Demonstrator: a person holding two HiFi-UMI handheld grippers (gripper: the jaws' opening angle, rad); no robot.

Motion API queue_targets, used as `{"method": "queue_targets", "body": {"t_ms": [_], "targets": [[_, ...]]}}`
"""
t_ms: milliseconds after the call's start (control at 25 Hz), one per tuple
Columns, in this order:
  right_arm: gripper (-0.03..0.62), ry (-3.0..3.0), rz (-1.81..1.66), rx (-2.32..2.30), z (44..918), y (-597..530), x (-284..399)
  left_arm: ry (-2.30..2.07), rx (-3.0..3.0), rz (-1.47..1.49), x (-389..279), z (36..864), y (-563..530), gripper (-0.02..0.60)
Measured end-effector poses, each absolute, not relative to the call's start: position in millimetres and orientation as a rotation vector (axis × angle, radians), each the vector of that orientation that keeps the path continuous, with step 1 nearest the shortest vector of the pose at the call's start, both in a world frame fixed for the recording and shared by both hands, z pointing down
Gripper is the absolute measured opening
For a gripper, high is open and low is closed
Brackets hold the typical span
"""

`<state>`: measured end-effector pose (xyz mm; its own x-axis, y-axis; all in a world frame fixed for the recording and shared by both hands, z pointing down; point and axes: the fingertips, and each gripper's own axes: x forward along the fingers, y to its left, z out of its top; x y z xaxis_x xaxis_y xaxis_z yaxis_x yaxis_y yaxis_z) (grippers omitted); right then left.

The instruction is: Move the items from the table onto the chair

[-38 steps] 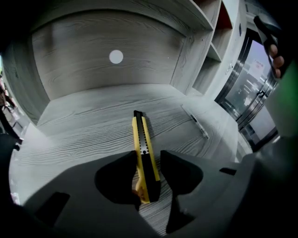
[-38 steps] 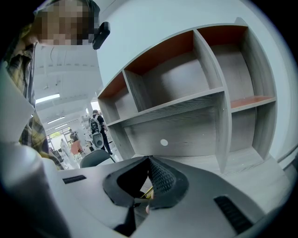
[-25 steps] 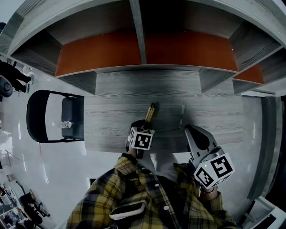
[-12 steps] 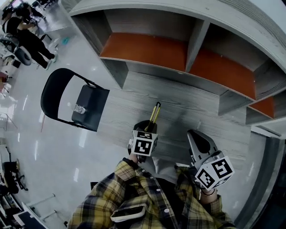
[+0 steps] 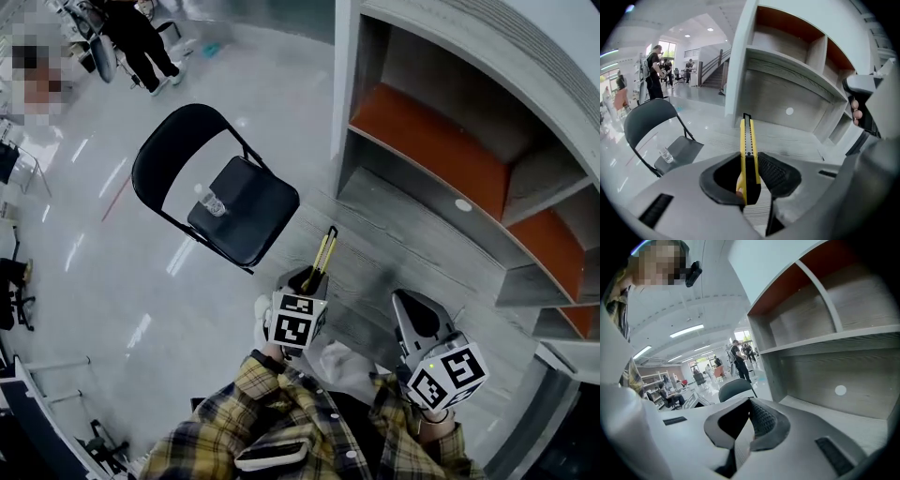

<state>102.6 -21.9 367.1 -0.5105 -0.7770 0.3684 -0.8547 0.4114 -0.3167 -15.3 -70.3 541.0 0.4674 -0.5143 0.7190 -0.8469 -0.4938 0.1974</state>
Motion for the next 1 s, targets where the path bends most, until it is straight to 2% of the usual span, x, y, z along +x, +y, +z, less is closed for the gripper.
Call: {"method": "queue_targets", "body": {"t_ms": [360,640,800,1000], "targets": [[0.017,-2.452,0.841,1.414,412.2,-104.0,-34.3,-1.158,2.107,0.840,-166.4,569.4,-157.2,0.118],[0.017,-2.447,0.935,1.383,460.9,-170.1,-147.4,-1.123,2.054,0.931,-268.3,636.0,-211.3,0.118],[0.017,-2.424,0.998,1.363,494.2,-193.9,-191.8,-1.086,1.984,0.992,-308.3,691.2,-222.7,0.118],[0.017,-2.425,1.042,1.221,551.8,-206.8,-235.2,-1.077,1.909,0.948,-322.6,769.9,-243.6,0.118]]}}
